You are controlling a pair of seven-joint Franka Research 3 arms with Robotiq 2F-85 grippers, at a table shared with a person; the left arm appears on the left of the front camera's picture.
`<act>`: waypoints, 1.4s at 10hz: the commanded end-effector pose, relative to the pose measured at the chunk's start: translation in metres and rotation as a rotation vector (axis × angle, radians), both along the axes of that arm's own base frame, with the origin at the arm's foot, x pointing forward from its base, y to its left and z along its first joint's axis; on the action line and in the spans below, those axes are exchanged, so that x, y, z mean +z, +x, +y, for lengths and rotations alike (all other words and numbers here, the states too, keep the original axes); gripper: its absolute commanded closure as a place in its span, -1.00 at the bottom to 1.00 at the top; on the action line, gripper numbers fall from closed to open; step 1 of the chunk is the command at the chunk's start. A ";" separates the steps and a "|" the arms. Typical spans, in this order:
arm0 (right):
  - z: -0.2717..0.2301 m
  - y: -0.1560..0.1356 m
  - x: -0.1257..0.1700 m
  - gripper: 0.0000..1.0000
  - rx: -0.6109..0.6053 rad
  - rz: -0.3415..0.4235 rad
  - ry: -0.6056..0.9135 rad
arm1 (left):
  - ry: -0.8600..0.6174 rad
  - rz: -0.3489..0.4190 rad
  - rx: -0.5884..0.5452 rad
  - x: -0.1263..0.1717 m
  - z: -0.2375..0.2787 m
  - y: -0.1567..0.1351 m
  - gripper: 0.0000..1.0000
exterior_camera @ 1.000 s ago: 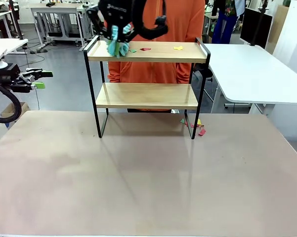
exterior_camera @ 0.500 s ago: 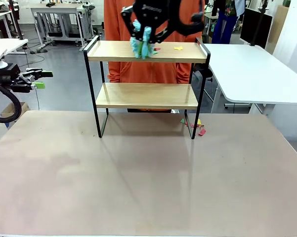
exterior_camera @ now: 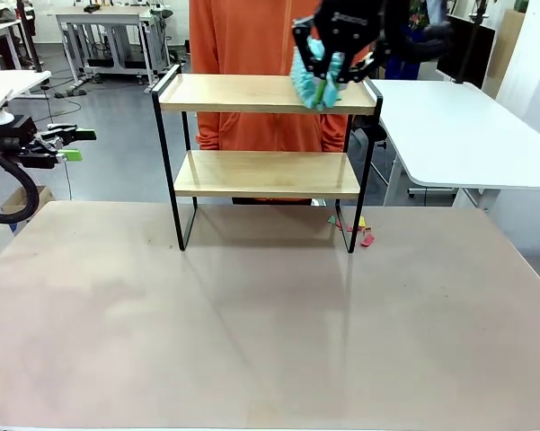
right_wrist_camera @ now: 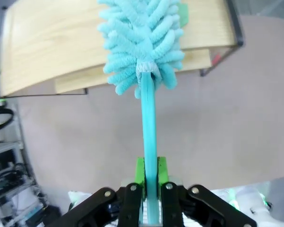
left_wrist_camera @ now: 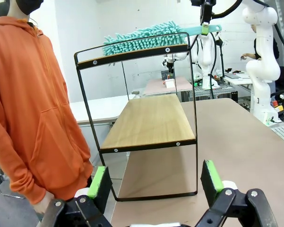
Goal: Clean the shelf.
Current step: Clean the specific section of the Shelf indicated by the human with the Duster.
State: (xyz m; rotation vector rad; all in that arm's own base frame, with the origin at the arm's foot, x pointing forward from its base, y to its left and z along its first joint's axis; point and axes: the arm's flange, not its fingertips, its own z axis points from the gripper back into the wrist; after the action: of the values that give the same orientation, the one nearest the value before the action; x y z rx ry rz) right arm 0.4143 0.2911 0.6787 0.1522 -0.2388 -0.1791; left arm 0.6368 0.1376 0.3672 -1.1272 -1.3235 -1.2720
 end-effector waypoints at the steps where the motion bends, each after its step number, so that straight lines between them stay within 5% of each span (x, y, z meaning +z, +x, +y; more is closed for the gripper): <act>1: -0.030 -0.015 -0.011 0.74 -0.036 0.018 -0.029 | 0.018 -0.010 -0.006 0.001 -0.002 -0.003 -1.00; 3: -0.045 -0.022 -0.004 0.74 -0.054 0.012 -0.096 | 0.018 -0.010 -0.006 0.001 -0.002 -0.003 -1.00; 9: -0.003 -0.060 0.040 0.74 -0.022 -0.220 -0.224 | 0.018 -0.010 -0.006 0.001 -0.002 -0.003 -1.00; 10: -0.018 -0.061 0.035 0.74 -0.023 -0.159 -0.213 | 0.018 -0.010 -0.006 0.001 -0.002 -0.003 -1.00; 14: -0.011 -0.063 0.035 0.74 -0.013 -0.166 -0.224 | 0.018 -0.010 -0.006 0.001 -0.002 -0.003 -1.00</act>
State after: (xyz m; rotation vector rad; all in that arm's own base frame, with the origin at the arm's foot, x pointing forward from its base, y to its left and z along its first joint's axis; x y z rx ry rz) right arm 0.3536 0.2779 0.7133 -0.0588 -0.4200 -0.1564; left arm 0.6368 0.1375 0.3672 -1.1273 -1.3235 -1.2722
